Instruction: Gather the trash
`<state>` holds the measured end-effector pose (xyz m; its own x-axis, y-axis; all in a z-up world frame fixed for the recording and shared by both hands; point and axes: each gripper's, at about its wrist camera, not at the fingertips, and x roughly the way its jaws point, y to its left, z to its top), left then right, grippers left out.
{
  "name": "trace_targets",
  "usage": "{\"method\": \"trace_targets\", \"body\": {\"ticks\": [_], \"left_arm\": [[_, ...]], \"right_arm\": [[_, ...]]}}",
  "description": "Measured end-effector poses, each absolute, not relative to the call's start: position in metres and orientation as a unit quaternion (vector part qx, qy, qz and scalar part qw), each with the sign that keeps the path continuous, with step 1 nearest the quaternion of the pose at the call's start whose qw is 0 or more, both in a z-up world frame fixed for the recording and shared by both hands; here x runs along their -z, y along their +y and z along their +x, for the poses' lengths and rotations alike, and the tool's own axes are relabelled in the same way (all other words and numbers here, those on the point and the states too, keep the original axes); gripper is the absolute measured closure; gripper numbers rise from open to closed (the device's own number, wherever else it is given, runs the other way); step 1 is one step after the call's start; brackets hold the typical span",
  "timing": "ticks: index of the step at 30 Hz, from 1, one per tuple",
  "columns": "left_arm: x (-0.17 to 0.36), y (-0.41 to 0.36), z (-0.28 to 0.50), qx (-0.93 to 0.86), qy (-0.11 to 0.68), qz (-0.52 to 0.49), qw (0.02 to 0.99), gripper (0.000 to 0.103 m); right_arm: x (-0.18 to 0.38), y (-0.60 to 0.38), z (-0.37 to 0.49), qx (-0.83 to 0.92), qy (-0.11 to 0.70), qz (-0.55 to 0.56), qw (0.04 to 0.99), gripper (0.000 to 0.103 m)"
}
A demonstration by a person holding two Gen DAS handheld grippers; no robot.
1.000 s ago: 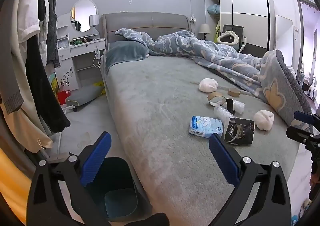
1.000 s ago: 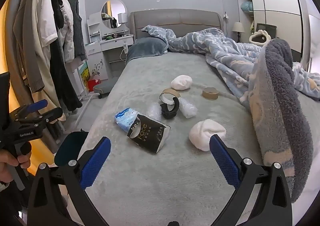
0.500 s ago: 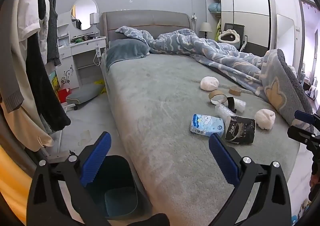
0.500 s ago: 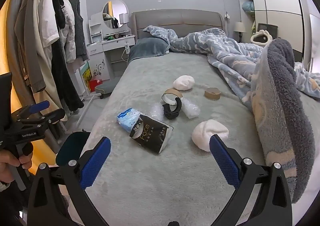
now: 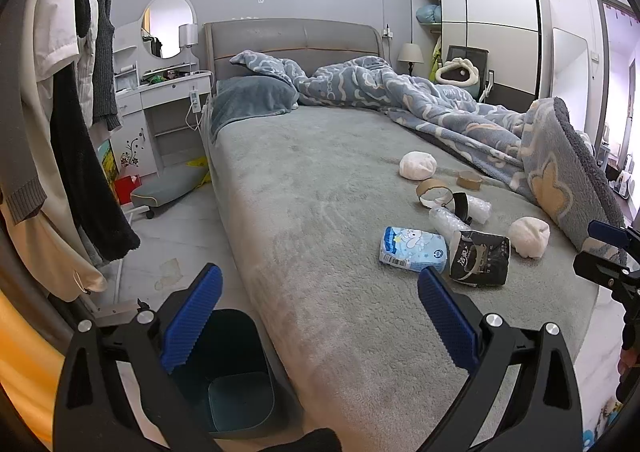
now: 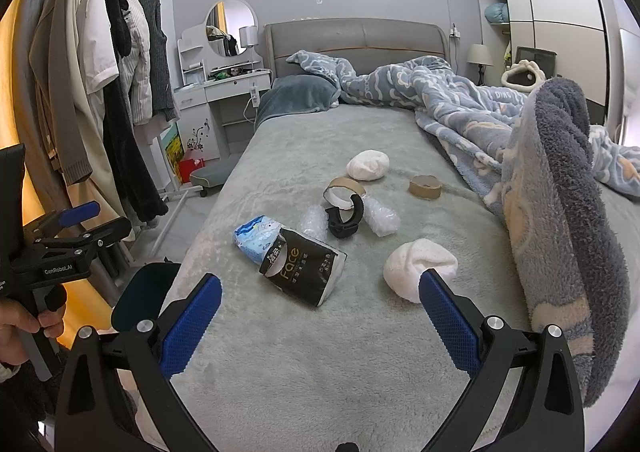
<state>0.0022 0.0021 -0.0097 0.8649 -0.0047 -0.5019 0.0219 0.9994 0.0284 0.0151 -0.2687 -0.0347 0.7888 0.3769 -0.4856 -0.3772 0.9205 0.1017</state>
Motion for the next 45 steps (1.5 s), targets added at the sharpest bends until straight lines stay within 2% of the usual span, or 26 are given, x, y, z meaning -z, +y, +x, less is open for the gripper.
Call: {"method": "trace_targets", "body": {"ticks": [45], "left_arm": [[0.0137, 0.0025, 0.0014, 0.004, 0.265, 0.019, 0.964, 0.003]], "right_arm": [[0.0361, -0.2711, 0.0148, -0.196, 0.262, -0.001, 0.945, 0.003]]}}
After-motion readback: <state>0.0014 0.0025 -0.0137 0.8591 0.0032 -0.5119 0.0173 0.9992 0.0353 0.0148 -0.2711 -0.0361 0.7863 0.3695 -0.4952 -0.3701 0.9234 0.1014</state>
